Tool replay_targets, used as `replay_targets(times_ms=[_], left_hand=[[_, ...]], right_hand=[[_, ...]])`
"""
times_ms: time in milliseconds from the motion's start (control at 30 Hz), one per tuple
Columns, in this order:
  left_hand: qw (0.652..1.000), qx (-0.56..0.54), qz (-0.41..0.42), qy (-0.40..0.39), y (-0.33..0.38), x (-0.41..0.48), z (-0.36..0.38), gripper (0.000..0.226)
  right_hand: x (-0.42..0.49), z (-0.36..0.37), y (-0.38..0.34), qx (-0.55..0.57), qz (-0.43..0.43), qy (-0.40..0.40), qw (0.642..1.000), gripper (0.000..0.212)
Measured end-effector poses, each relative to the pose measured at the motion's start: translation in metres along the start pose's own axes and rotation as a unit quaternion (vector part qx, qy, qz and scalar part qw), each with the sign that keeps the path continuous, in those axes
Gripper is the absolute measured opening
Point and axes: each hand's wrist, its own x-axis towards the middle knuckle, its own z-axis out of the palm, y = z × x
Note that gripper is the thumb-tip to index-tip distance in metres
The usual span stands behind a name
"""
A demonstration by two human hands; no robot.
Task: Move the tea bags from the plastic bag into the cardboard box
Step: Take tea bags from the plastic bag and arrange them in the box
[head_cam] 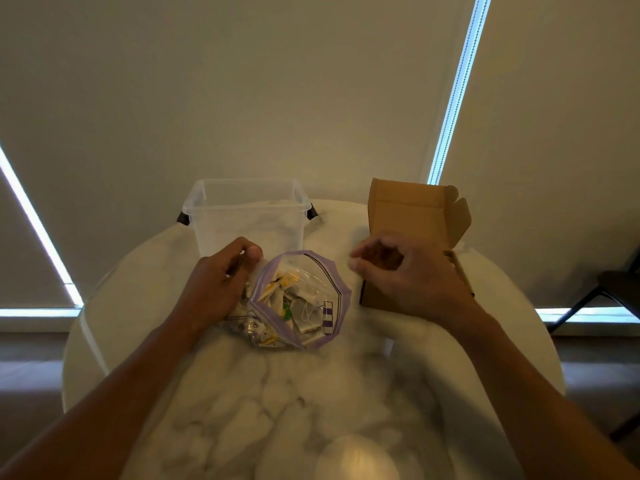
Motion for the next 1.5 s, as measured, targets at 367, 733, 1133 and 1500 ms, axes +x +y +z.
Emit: replay_targets(times_ms=[367, 733, 1133, 1500], left_hand=[[0.999, -0.047, 0.016, -0.009, 0.002, 0.000, -0.001, 0.029], [0.999, -0.041, 0.012, 0.000, 0.000, 0.000, 0.000, 0.028], [1.000, -0.024, 0.006, 0.005, 0.003, -0.001, -0.002, 0.028], [1.000, -0.010, 0.021, 0.004, 0.000, 0.001, 0.000, 0.025]], right_hand=[[0.006, 0.086, -0.051, -0.123, -0.206, -0.109, 0.965, 0.033], [0.011, 0.108, -0.040, -0.196, -0.238, -0.041, 0.951, 0.022], [-0.017, 0.060, -0.027, -0.114, -0.198, -0.028, 0.973, 0.010], [-0.023, 0.053, -0.026, 0.102, -0.005, -0.043, 0.994, 0.013]])
